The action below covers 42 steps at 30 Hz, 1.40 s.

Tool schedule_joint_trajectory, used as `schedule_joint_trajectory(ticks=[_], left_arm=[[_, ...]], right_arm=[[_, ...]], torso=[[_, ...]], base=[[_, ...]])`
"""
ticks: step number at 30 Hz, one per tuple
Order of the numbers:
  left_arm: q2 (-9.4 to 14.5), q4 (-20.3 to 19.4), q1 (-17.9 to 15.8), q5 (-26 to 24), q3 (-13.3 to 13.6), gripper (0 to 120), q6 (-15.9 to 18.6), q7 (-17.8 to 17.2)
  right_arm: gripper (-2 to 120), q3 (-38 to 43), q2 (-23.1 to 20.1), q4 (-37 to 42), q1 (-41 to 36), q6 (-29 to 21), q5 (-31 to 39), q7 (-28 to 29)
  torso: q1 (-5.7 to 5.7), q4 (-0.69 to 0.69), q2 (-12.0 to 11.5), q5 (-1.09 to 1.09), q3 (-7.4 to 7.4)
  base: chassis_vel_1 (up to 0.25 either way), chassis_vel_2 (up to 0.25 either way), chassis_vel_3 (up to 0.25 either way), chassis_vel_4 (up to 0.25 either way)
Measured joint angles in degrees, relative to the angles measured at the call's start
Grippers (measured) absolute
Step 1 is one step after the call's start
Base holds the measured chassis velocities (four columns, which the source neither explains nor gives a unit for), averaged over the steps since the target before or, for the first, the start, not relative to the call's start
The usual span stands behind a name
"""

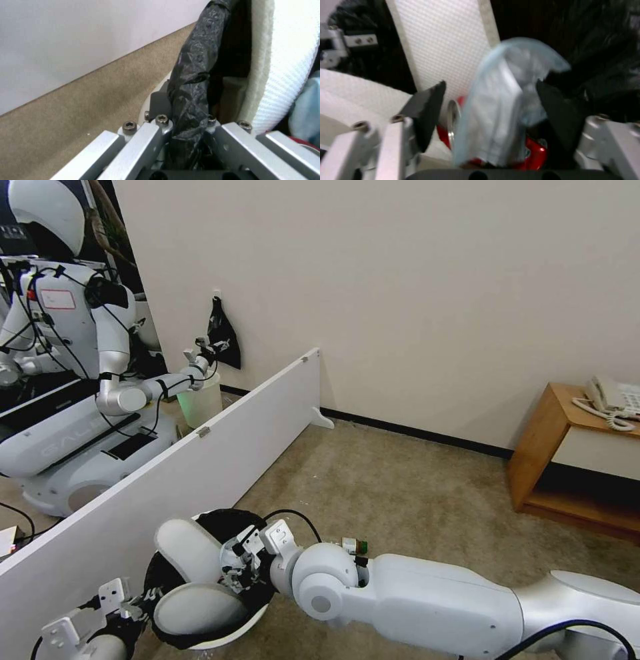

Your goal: Pick up the trash bin and place the garbage on the floor into it.

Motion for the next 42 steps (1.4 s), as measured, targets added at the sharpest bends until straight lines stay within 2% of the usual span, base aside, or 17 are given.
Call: schedule_joint_trajectory(ticks=[3,5,12,27,37,42], left_arm=[[-0.02,0.10,-0.08,0.08,-0.06,2,0.00,-0.04],[-0.07,0.17,-0.10,0.16,-0.05,2,0.00,-0.04],[-0.18,0.34,-0.14,0.35,-0.04,2,0.00,-0.04],[-0.17,0.55,-0.28,0.46,-0.01,2,0.00,-0.02],[0.19,0.53,-0.23,0.36,-0.44,2,-0.01,-0.02],[0.34,0.10,0.24,0.25,-0.73,2,0.00,-0.02]], right_arm=[[90,0.40,0.08,0.36,0.22,0.00,0.19,0.05],[94,0.75,0.21,0.67,0.32,0.00,0.36,0.06],[89,2.32,0.42,1.79,0.39,0.13,1.04,0.22],[93,5.89,-0.27,5.03,0.21,0.75,1.37,0.56],[99,11.74,-3.93,10.76,0.22,0.79,2.13,1.23],[100,18.21,-5.91,13.97,-0.51,1.76,2.26,1.07]], torso=[[0.00,0.00,0.00,0.00,0.00],[0.00,0.00,0.00,0.00,0.00],[0.00,0.00,0.00,0.00,0.00],[0.00,0.01,0.00,0.00,0.00],[0.00,0.00,0.00,0.01,0.00],[0.00,0.01,0.00,0.01,0.00]], base=[[0.000,0.000,0.000,0.000],[0.000,0.000,0.000,0.000],[0.000,0.000,0.000,0.000],[0.000,0.000,0.000,0.000],[0.000,0.000,0.000,0.000],[0.000,0.000,0.000,0.000]])
